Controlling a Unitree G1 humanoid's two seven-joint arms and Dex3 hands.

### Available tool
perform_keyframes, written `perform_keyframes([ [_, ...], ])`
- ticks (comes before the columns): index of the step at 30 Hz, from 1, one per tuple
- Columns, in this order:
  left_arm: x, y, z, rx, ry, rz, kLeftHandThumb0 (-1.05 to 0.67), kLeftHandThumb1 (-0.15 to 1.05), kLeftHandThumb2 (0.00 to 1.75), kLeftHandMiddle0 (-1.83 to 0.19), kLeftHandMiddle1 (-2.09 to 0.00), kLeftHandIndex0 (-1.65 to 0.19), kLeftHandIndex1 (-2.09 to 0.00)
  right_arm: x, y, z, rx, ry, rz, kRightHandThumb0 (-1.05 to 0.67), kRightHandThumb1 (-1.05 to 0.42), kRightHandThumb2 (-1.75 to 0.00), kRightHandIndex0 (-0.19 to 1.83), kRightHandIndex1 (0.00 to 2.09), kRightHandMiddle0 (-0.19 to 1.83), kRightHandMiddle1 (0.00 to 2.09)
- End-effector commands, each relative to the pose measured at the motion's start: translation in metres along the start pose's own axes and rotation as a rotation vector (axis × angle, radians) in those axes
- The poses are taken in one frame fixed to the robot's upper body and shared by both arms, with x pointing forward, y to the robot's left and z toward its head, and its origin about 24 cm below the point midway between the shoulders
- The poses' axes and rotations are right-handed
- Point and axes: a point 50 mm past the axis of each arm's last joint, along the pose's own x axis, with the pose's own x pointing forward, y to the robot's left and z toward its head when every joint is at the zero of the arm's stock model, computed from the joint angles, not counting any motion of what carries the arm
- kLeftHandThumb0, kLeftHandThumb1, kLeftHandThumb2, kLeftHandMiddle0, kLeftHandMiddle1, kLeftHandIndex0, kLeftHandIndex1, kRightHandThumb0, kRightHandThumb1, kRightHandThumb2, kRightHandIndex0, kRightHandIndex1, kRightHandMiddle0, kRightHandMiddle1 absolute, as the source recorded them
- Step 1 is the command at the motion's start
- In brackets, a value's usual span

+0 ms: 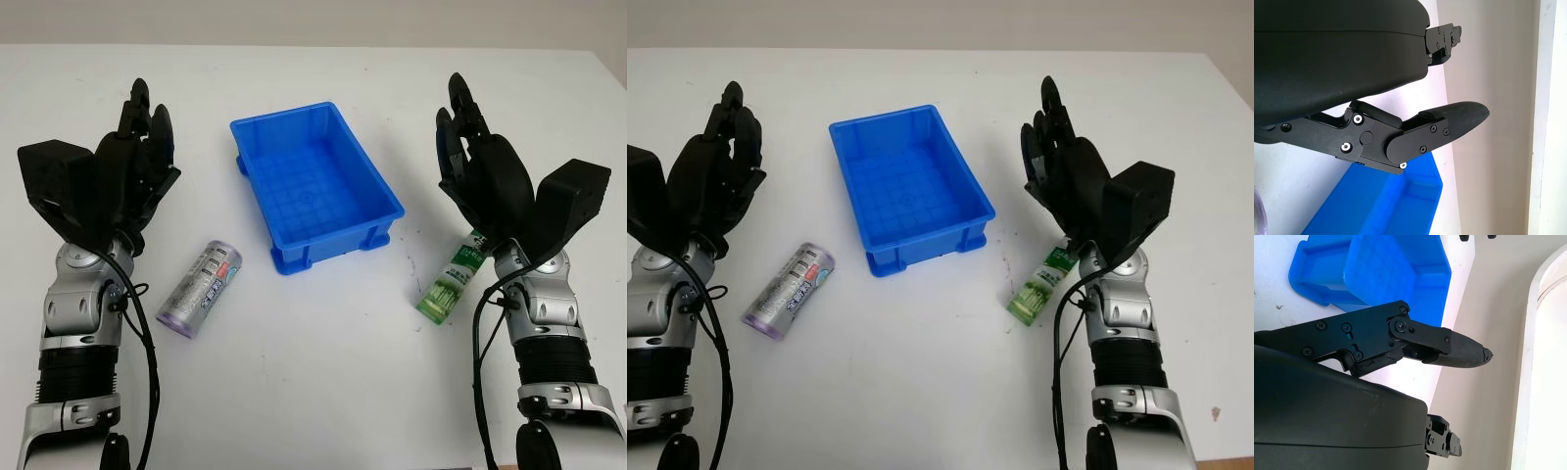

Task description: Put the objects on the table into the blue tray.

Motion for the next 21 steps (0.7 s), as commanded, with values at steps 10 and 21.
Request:
perform_keyframes([
  [10,-0.002,-0.004,0.006,0.005,-0.009,-0.007,-0.65,1.05,0.74,0.19,0.00,0.19,0.00,-0.002,-0.004,0.001,0.024,0.013,0.008,-0.64,-1.05,-0.59,-0.19,0.00,-0.19,0.00],
  [21,-0.003,-0.001,0.008,-0.005,-0.020,0.004,-0.64,1.05,0.74,0.19,0.00,0.19,0.00,-0.010,-0.065,0.093,-0.433,-0.029,0.112,-0.63,-0.95,-0.05,0.24,0.15,0.22,0.12],
])
